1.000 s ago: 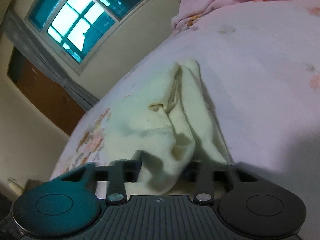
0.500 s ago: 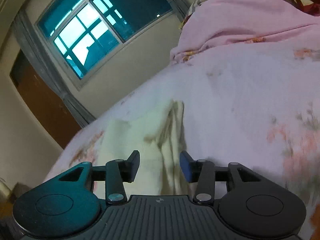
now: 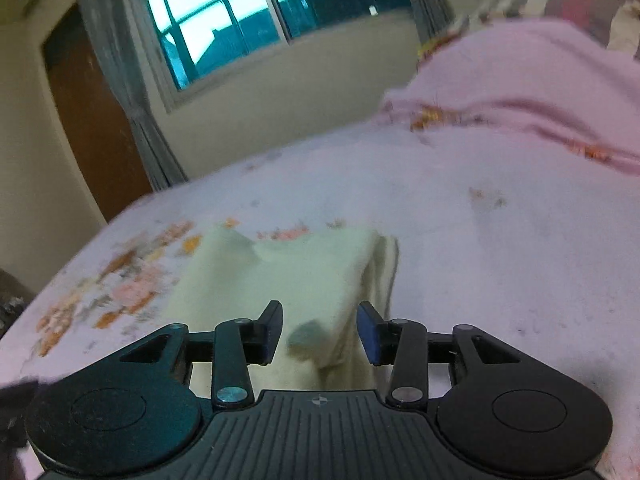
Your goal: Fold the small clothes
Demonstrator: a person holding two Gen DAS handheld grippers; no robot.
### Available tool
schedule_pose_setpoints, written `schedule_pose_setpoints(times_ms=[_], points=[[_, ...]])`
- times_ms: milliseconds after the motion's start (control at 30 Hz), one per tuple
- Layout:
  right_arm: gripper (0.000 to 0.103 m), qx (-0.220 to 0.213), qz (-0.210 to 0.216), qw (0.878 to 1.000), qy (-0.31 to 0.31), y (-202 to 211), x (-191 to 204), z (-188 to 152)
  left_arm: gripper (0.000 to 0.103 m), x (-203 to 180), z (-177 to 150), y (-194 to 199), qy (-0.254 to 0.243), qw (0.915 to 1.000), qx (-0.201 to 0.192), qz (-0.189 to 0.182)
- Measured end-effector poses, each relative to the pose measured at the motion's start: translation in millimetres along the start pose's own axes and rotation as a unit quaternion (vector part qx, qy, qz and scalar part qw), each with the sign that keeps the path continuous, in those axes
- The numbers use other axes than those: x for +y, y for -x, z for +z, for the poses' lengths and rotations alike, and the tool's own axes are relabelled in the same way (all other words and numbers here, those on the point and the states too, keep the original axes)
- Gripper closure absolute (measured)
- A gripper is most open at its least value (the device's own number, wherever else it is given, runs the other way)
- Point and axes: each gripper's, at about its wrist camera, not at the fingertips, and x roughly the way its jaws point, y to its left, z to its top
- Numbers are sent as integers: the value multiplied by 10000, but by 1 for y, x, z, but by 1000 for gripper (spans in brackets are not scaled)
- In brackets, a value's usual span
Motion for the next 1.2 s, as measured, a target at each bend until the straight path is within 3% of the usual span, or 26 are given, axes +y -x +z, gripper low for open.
schedule_pose_setpoints(times_ms=[67,200,300,367,467,533,633,733,833,933,967,1000,1033,1100,1133,1200], points=[[62,159,31,9997,-155,-21,-11,7,51,7,14,-28,195,9997,149,-28],[63,449,77,9984,-342,-40,-23,13,50,10,23,-62,109,9993,344,36],[93,339,256,9986,-314,-44,-28,14,48,11,16,-73,44,9989,449,95],[95,169,335,9992,-122,-38,-27,14,47,15,12,-71,83,9990,419,91],[96,-112,68,9999,94,-29,-27,12,44,19,7,-68,222,9989,405,-9],[96,122,-60,9999,-66,-41,-35,6,42,19,7,-71,186,9988,456,-14],[95,142,-6,9994,-314,-40,-39,7,43,17,15,-68,140,9991,406,41],[95,-332,-94,9994,-68,-18,-33,16,45,11,33,-61,-203,9996,-29,203],[96,-567,33,9976,405,-16,-21,26,45,12,53,-83,-293,9988,-41,386],[96,-387,120,9952,889,-39,-13,29,43,14,62,-117,-313,9984,75,455],[96,-214,10,9937,1104,-52,-15,26,43,16,62,-131,-275,9984,183,462],[96,321,-385,9899,1323,-77,-22,20,40,19,59,-147,-242,9981,364,444],[96,395,-518,9887,1349,-87,-30,14,40,24,57,-155,-118,9985,416,323],[96,417,-612,9889,1288,-85,-39,20,40,30,65,-156,92,9988,445,204],[96,371,-555,9905,1206,-79,-40,25,41,31,72,-150,48,9995,240,211],[96,-51,-330,9932,1117,-63,-41,34,43,33,78,-146,-48,9993,3,360]])
